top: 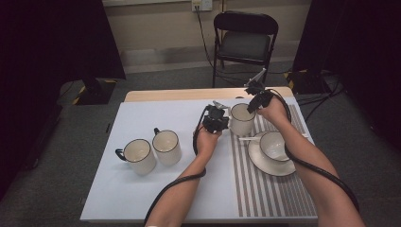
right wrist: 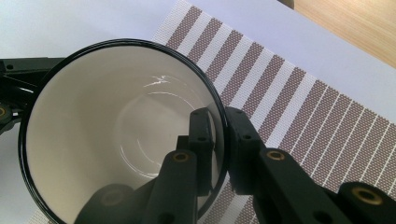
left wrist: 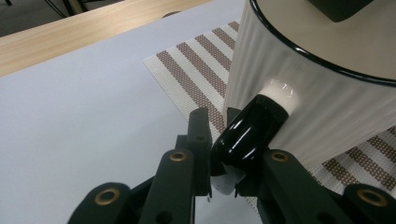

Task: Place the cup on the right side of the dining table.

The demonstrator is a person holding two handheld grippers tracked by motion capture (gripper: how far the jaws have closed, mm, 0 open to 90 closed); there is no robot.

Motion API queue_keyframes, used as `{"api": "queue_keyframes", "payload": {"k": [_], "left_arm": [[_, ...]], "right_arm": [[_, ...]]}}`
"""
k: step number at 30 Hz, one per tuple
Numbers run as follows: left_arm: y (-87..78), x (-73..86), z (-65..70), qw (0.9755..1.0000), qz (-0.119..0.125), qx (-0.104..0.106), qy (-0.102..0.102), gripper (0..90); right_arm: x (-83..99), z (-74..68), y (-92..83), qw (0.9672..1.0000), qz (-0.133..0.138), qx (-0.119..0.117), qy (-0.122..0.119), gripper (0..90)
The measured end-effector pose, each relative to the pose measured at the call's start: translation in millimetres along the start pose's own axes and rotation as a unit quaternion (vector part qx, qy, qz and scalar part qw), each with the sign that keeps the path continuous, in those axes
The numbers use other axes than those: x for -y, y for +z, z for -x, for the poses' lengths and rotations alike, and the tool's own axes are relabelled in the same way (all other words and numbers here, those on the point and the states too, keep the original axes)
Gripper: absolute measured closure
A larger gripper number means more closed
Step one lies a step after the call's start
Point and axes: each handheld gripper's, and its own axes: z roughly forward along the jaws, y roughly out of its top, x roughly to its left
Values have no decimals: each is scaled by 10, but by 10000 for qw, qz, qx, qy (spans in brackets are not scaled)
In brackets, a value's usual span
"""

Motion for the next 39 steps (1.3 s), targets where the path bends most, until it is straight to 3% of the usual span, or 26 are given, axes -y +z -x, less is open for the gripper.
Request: {"api": "queue_keyframes", "payload": {"k": [10, 14, 17, 19, 22, 26, 27, 32, 35, 39], "left_arm": [[-3, -6, -12, 10000, -62, 49, 14, 800], [-2, -2, -10, 10000, -35, 30, 40, 788], [-2, -3, -21, 10000, -34, -1, 70, 732], [-9, -3, -9, 9998, -42, -154, 107, 675], [-27, 2, -1, 9998, 11, -130, 127, 632], [-72, -17, -2, 9994, 17, -257, 214, 499], [-72, -15, 1, 9995, 64, -275, 148, 483], [-126, -16, -31, 9991, 61, -369, 186, 376], [-162, -10, -44, 9994, 94, -312, 114, 325], [-216, -9, -48, 9992, 181, -308, 160, 254]], "right_arm": [[20, 3, -2, 10000, 77, 7, 19, 810], [27, 17, -21, 9997, 162, -107, 135, 776], [27, 9, -35, 9995, 219, -182, 132, 711], [23, -13, -47, 9995, 238, -138, 125, 663], [20, -23, -51, 9994, 279, -151, 128, 613], [22, -40, -76, 9990, 374, -186, 142, 524], [22, -50, -84, 9990, 367, -182, 158, 496], [28, -76, -106, 9990, 399, -156, 155, 391], [37, -92, -128, 9985, 468, -165, 212, 324], [54, -109, -161, 9983, 506, -168, 228, 279]]}}
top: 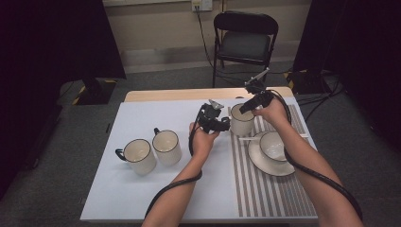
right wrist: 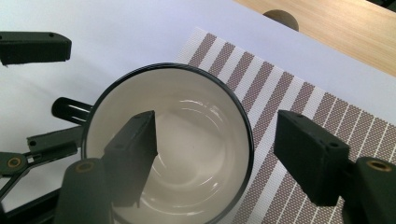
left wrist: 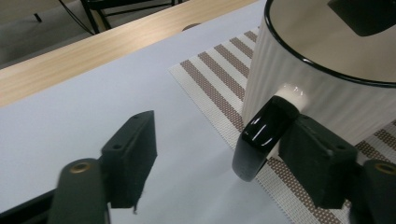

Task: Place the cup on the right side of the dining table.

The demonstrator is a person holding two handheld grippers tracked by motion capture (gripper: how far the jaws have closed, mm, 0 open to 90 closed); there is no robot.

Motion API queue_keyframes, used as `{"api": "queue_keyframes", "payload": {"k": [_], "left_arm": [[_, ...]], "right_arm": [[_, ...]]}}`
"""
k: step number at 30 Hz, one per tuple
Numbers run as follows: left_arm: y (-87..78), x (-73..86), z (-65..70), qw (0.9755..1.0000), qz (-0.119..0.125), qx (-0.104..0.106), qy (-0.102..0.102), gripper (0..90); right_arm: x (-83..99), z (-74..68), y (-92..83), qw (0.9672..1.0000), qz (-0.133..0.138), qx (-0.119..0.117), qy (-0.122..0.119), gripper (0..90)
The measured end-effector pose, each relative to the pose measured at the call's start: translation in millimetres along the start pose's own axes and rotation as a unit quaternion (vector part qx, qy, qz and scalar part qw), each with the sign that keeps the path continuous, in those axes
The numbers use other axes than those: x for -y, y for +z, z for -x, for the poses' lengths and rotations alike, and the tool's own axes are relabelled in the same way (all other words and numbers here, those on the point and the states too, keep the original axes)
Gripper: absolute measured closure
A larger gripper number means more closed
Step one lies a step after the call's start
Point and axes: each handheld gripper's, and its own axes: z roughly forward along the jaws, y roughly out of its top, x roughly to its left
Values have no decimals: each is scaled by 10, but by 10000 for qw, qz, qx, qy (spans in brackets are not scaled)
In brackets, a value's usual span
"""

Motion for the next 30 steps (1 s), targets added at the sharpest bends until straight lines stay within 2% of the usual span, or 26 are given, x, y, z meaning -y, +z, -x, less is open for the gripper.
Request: {"api": "queue_keyframes", "payload": {"k": [4, 8, 12, 13, 14, 15, 20, 26, 30], "left_arm": [[-41, 3, -12, 10000, 28, 47, 4, 209], [-106, 11, -7, 9999, -9, 41, 162, 180], [-154, 19, 0, 9998, 49, 94, 173, 161], [-158, 23, 3, 9998, 46, 111, 137, 159], [-168, 24, -8, 9997, -37, 131, 203, 156], [-169, 28, -7, 9997, -50, 168, 156, 145], [-233, 51, -7, 9997, -20, 173, 180, 117], [-294, 60, -15, 9993, -59, 345, 94, 43], [-343, 71, -11, 9992, -51, 380, 100, 16]], "right_arm": [[14, -23, -34, 10000, 37, 4, 9, 245], [41, -49, -61, 10000, 34, 12, 5, 225], [58, -64, -105, 10000, 91, 0, 40, 185], [63, -71, -115, 10000, 82, -7, -1, 176], [67, -83, -128, 10000, 73, -8, -3, 170], [73, -89, -138, 10000, 80, -35, -34, 167], [99, -124, -177, 9998, 117, -125, -47, 152], [129, -169, -226, 9998, 146, -138, -91, 144], [135, -198, -258, 9997, 151, -157, -113, 137]]}}
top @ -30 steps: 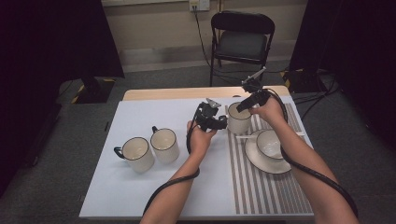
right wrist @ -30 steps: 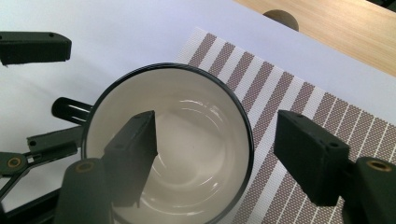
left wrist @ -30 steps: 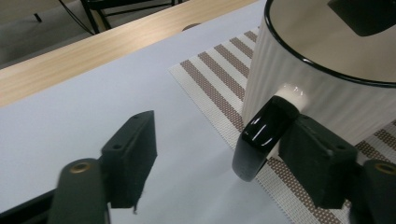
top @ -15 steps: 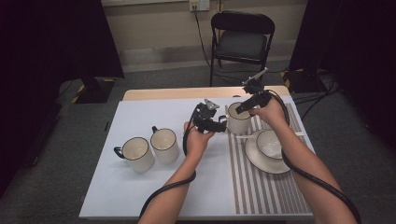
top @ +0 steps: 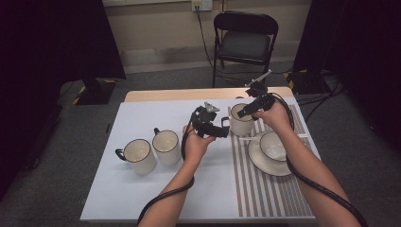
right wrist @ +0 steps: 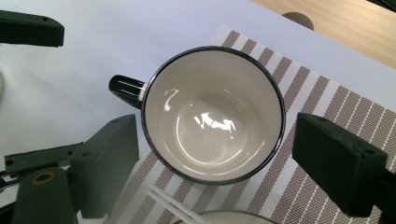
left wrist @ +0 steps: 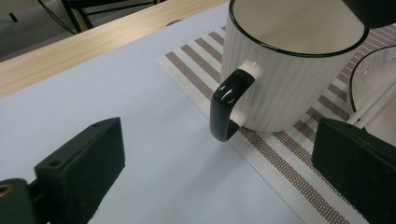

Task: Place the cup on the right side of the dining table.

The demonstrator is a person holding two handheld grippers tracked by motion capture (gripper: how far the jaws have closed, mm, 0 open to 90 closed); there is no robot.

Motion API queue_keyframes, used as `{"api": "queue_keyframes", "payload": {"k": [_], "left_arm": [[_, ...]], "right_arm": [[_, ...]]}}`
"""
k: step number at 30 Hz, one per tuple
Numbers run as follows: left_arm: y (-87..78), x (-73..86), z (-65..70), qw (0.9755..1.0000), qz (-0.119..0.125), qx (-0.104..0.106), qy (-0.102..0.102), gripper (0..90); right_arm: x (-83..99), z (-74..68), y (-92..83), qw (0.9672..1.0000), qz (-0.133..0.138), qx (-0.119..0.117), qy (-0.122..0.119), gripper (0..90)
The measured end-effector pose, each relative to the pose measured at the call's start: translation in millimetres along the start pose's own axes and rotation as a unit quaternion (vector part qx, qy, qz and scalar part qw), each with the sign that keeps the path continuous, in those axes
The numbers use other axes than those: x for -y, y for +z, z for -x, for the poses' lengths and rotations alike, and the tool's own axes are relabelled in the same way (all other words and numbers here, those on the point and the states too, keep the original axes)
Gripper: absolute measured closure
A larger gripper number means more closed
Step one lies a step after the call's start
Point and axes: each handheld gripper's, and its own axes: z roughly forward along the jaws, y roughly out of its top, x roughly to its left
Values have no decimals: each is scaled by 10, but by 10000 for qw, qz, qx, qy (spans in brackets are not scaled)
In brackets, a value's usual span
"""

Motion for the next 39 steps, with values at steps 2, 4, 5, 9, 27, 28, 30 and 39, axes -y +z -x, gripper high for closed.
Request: {"api": "queue_keyframes", "payload": {"k": [2, 4, 5, 9, 27, 28, 30, 39], "left_arm": [[-22, 2, 5, 10000, -18, -8, 65, 12], [-42, 5, 11, 9999, -66, -9, 91, 12], [-52, 8, 11, 9999, -96, 7, 88, 12], [-79, 40, 7, 9999, -92, 39, 67, 24], [-271, 68, 96, 9999, -5, 97, 137, 34], [-274, 71, 105, 9998, 28, 121, 123, 34], [-292, 73, 100, 9998, -8, 150, 161, 34], [-349, 106, 94, 9997, 9, 202, 105, 34]], "right_arm": [[-1, -12, -18, 10000, 47, -35, -13, 134], [-1, -29, -34, 10000, 40, -62, -24, 133], [0, -35, -39, 10000, 30, -79, -51, 132], [3, -60, -66, 9999, 88, -44, -123, 130], [112, -144, -185, 9996, 163, -67, -198, 130], [123, -146, -193, 9996, 164, -62, -208, 130], [145, -152, -206, 9996, 161, -64, -219, 130], [218, -184, -246, 9994, 207, -105, -240, 131]]}}
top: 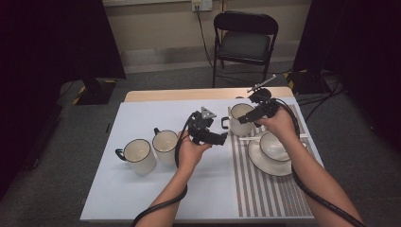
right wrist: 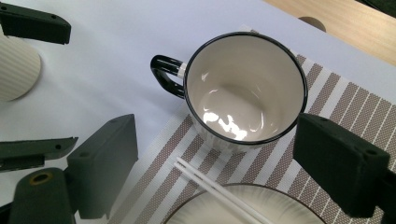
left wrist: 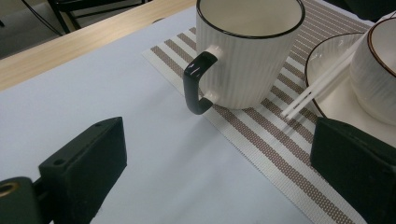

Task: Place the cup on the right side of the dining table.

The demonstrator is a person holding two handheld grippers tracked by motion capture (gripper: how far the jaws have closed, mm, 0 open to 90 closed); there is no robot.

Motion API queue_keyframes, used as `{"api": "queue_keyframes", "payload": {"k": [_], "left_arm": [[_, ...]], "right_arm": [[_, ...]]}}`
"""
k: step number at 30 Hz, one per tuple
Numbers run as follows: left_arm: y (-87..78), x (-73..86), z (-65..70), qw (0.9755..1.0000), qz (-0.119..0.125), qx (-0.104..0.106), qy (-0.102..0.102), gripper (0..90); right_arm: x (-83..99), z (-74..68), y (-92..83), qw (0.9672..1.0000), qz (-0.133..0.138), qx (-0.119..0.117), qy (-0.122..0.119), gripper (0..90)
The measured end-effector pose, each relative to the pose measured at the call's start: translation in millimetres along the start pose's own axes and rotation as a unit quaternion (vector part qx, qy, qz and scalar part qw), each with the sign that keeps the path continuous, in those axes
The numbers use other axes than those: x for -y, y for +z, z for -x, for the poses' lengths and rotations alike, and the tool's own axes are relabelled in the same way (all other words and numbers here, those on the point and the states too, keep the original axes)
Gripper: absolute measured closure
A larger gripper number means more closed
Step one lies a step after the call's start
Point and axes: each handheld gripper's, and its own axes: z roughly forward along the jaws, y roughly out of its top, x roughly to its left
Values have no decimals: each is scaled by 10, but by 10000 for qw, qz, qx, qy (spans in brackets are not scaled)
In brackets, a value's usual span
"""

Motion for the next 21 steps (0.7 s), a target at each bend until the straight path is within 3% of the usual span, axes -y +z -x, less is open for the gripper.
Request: {"api": "queue_keyframes", "payload": {"k": [21], "left_arm": [[-110, 78, -70, 9999, -87, 73, 55, 34]], "right_arm": [[94, -86, 5, 9998, -99, -79, -161, 130]]}}
